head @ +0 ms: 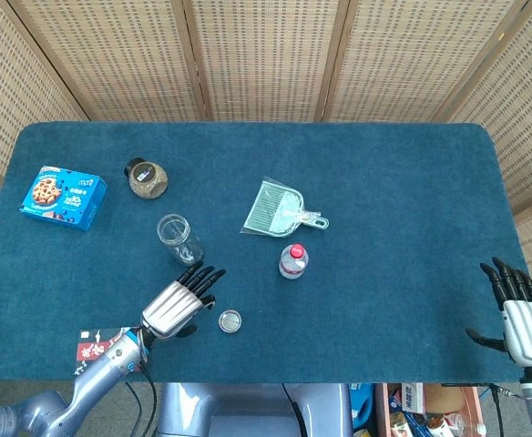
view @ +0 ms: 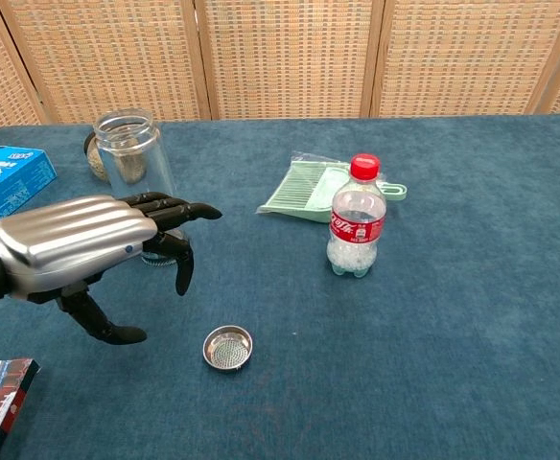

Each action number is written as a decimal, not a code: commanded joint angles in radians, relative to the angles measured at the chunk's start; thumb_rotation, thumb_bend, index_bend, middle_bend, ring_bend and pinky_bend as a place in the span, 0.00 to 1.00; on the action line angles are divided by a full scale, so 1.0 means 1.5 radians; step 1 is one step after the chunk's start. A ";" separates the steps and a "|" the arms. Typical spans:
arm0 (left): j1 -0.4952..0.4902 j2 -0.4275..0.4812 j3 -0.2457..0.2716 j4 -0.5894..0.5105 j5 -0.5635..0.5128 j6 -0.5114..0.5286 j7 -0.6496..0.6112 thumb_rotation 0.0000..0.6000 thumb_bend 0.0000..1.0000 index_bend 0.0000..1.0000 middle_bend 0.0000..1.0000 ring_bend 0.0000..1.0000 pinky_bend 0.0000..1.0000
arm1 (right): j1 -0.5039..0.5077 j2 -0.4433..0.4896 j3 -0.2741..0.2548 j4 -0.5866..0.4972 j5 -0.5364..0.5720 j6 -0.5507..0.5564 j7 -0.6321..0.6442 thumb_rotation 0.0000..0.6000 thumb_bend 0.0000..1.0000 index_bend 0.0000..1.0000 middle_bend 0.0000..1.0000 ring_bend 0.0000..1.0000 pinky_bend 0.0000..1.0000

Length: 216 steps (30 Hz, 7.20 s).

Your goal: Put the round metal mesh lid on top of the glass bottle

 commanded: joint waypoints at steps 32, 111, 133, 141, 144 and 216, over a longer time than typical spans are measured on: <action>-0.026 -0.148 -0.013 0.030 -0.148 0.039 0.164 1.00 0.24 0.51 0.00 0.00 0.00 | -0.002 0.011 0.007 0.021 0.021 -0.016 0.064 1.00 0.05 0.09 0.00 0.00 0.00; -0.071 -0.210 0.002 0.093 -0.228 0.058 0.177 1.00 0.41 0.68 0.00 0.00 0.00 | 0.001 0.018 0.012 0.034 0.038 -0.042 0.110 1.00 0.05 0.09 0.00 0.00 0.00; -0.062 -0.153 -0.011 0.024 -0.180 0.108 0.141 1.00 0.40 0.68 0.00 0.00 0.00 | -0.001 0.019 0.014 0.034 0.042 -0.041 0.111 1.00 0.05 0.09 0.00 0.00 0.00; -0.056 -0.088 -0.035 -0.067 -0.146 0.147 0.125 1.00 0.41 0.68 0.00 0.00 0.00 | -0.002 0.019 0.015 0.032 0.042 -0.038 0.108 1.00 0.05 0.09 0.00 0.00 0.00; -0.055 -0.062 -0.045 -0.104 -0.139 0.155 0.122 1.00 0.40 0.68 0.00 0.00 0.00 | -0.002 0.019 0.015 0.031 0.043 -0.037 0.105 1.00 0.05 0.09 0.00 0.00 0.00; -0.206 0.154 -0.145 -0.089 -0.477 0.100 0.118 1.00 0.41 0.60 0.00 0.00 0.00 | 0.008 0.012 0.016 0.034 0.062 -0.067 0.090 1.00 0.05 0.09 0.00 0.00 0.00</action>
